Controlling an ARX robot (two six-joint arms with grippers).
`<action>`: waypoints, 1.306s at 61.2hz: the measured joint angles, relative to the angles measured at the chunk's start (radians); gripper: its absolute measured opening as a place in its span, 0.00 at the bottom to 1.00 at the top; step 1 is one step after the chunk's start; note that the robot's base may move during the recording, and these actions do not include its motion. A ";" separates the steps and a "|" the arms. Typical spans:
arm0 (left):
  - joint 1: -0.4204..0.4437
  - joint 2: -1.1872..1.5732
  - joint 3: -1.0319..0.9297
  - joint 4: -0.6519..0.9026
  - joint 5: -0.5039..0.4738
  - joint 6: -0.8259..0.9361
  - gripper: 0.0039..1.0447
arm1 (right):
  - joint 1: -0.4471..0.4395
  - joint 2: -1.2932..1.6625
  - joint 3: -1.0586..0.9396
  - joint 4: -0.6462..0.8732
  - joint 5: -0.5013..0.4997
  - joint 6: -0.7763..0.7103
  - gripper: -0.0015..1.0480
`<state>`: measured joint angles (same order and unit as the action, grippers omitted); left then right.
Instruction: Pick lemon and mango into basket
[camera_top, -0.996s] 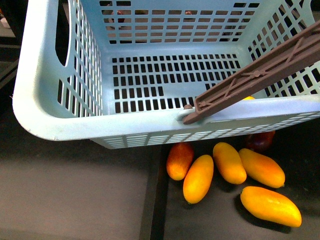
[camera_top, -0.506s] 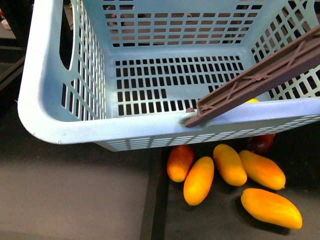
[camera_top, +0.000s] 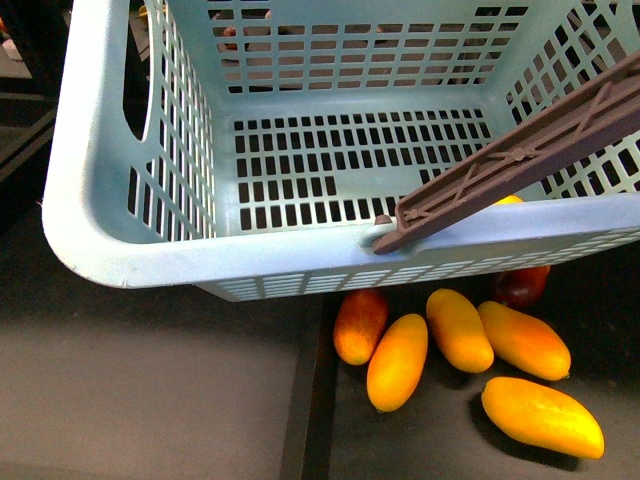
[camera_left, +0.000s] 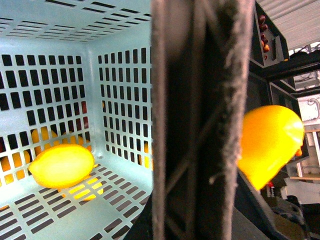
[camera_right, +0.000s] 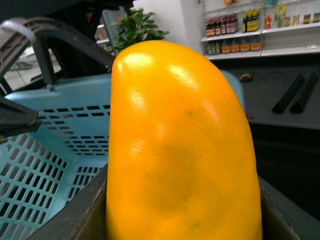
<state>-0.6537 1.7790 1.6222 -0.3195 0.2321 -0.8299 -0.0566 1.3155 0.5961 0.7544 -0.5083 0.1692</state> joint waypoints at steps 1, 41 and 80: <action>0.000 0.000 0.000 0.000 0.000 0.000 0.04 | 0.010 0.006 0.002 0.000 0.008 -0.003 0.57; 0.000 0.000 -0.003 0.000 -0.004 -0.002 0.04 | 0.064 -0.051 -0.007 -0.081 0.419 0.084 0.82; 0.000 0.000 -0.003 0.000 -0.004 -0.001 0.04 | 0.055 -0.536 -0.485 -0.095 0.508 -0.164 0.02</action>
<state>-0.6533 1.7790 1.6196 -0.3199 0.2279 -0.8307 -0.0021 0.7792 0.1112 0.6594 -0.0006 0.0055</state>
